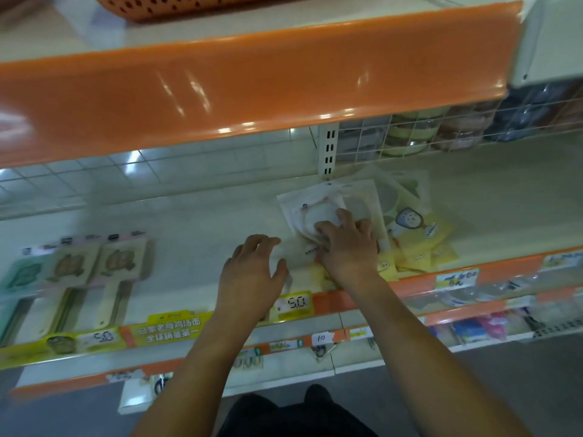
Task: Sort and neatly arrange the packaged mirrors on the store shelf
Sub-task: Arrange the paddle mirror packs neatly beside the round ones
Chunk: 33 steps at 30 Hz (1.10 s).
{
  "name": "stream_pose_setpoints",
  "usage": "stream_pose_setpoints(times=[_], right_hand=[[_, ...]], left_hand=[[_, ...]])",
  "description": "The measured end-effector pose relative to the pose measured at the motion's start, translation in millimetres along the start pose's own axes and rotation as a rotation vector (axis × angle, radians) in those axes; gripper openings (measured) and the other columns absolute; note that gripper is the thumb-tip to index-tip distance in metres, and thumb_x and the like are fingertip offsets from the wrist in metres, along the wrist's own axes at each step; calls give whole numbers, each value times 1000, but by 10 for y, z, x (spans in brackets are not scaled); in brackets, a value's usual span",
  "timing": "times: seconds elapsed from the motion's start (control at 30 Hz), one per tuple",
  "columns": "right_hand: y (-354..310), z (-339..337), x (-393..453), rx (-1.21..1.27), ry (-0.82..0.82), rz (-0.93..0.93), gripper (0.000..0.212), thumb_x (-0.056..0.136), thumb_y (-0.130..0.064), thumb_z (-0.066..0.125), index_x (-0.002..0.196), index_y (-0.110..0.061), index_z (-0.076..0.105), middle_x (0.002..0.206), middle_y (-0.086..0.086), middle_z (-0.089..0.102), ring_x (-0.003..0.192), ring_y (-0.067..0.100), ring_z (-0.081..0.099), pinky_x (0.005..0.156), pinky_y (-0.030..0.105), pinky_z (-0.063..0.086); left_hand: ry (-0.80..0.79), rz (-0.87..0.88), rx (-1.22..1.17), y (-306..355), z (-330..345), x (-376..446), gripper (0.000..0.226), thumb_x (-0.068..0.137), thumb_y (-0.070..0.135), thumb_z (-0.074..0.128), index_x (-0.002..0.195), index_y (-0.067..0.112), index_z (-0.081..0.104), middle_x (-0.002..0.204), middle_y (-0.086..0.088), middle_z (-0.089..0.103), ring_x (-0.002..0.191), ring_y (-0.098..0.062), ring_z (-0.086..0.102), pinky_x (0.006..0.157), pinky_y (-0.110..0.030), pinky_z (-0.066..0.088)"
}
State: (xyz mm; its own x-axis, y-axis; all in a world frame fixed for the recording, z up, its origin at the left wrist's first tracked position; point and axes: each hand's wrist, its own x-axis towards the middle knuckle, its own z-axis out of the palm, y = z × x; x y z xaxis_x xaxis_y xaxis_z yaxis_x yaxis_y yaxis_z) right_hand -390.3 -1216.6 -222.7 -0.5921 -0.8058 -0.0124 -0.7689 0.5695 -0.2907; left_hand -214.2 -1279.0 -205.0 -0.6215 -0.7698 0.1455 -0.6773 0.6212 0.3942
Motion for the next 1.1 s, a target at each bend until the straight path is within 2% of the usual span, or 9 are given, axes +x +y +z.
stream_pose_setpoints(times=[0.1,0.23,0.5,0.67,0.77,1.1], right_hand=[[-7,-17,-12,21,13,14,34,88,-35,58,121,-38,55,149,-3,28,124,32,30,94,39,38],[-169,-89,-43,140,35,22,29,90,-32,57,119,-34,59,140,-2,37,115,33,37,87,38,40],[-950,29,-106,193,15,-84,34,89,-31,56,123,-36,56,137,-4,37,117,30,41,91,33,33],[-1577,234,-95,146,-4,-145,34,86,-31,57,119,-35,58,138,-2,40,120,29,44,94,33,28],[-1891,336,-71,114,-23,-128,36,85,-32,57,121,-35,57,139,-2,40,119,29,46,93,33,29],[-2527,599,-148,109,-77,-14,38,90,-32,57,127,-33,55,141,-2,38,116,33,39,97,34,35]], left_hand=[[14,-3,9,-41,-24,-4,36,87,33,57,122,21,59,124,0,56,107,-25,58,82,-38,51],[33,-8,3,-140,-82,-1,37,87,34,55,121,21,60,124,0,57,106,-24,58,82,-38,52],[71,-54,-16,-621,-364,-56,44,83,40,47,119,20,61,121,0,58,105,-25,58,80,-40,52],[114,-98,-20,-1170,-610,-78,35,87,33,58,120,18,60,123,-1,56,107,-25,59,84,-39,50],[131,-99,-20,-1449,-715,-93,34,87,32,58,118,17,60,120,-1,57,104,-25,60,82,-38,51],[21,-120,-60,-2019,-925,-90,37,92,34,51,127,21,53,129,3,49,115,-19,52,90,-32,42]])
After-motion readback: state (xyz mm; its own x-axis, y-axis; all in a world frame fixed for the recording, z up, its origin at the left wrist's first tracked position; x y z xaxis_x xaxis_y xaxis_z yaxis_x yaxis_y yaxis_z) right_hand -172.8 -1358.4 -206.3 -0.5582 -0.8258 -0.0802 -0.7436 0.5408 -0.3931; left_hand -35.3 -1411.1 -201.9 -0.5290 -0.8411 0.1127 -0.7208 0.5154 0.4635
